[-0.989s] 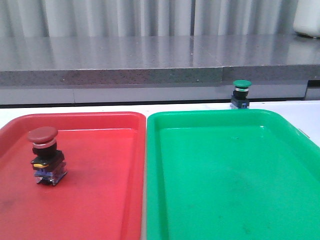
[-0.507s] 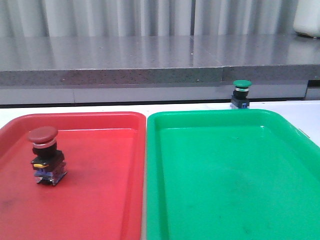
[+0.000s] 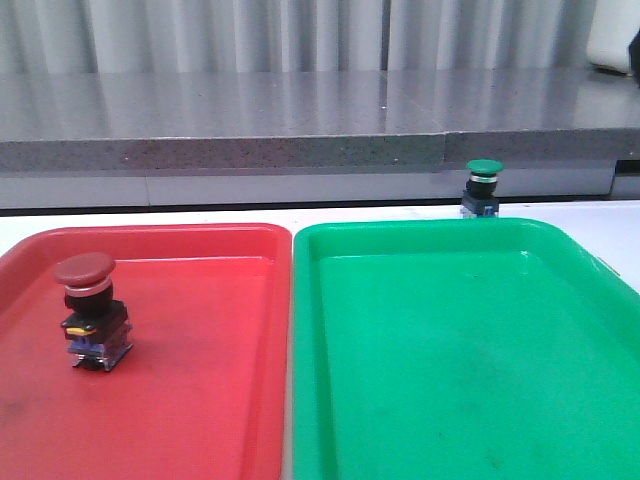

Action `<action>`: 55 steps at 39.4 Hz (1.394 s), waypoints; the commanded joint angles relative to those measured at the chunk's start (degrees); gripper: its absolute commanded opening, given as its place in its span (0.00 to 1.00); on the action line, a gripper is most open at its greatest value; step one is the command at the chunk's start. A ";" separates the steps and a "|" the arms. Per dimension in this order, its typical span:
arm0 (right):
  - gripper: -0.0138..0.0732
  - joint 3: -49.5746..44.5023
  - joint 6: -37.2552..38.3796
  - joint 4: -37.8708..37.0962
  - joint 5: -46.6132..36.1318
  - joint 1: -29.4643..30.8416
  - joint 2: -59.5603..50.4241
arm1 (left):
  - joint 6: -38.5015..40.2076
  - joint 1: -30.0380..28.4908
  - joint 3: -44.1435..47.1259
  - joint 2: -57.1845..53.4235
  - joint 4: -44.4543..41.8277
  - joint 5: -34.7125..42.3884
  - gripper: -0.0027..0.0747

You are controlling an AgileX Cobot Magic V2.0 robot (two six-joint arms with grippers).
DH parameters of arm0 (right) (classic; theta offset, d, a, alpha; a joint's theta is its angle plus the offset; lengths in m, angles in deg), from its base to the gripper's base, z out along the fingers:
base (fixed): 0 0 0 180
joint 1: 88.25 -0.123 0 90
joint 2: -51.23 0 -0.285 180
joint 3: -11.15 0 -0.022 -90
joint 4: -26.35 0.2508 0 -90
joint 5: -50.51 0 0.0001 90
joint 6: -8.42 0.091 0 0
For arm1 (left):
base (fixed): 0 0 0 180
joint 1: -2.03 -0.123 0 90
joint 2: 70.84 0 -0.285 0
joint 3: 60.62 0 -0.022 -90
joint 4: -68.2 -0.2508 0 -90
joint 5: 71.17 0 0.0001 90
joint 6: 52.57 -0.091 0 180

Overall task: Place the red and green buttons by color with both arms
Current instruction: 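Withdraw the left gripper upward out of view, then reach the right gripper down to the green button and grasp it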

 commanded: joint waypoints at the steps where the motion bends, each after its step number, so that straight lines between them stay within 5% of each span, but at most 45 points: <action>1: 0.84 6.70 -0.08 -0.18 -3.47 -1.72 4.85 | 0.46 0.07 -1.55 0.57 0.47 4.79 0.01; 23: 0.83 37.87 -0.08 -0.23 14.60 -6.98 33.81 | 0.46 0.07 -1.55 0.57 0.47 4.79 0.01; 38: 0.82 48.81 1.02 -0.19 20.32 -6.98 44.98 | 0.46 0.07 -1.55 0.57 0.47 4.79 0.01; 49: 0.42 49.50 1.02 -0.19 19.91 -6.98 45.10 | 0.46 0.07 -1.55 0.57 0.47 4.79 0.01; 55: 0.36 51.25 1.02 -0.19 21.14 -6.98 44.73 | 0.46 0.07 -1.55 0.57 0.47 4.79 0.01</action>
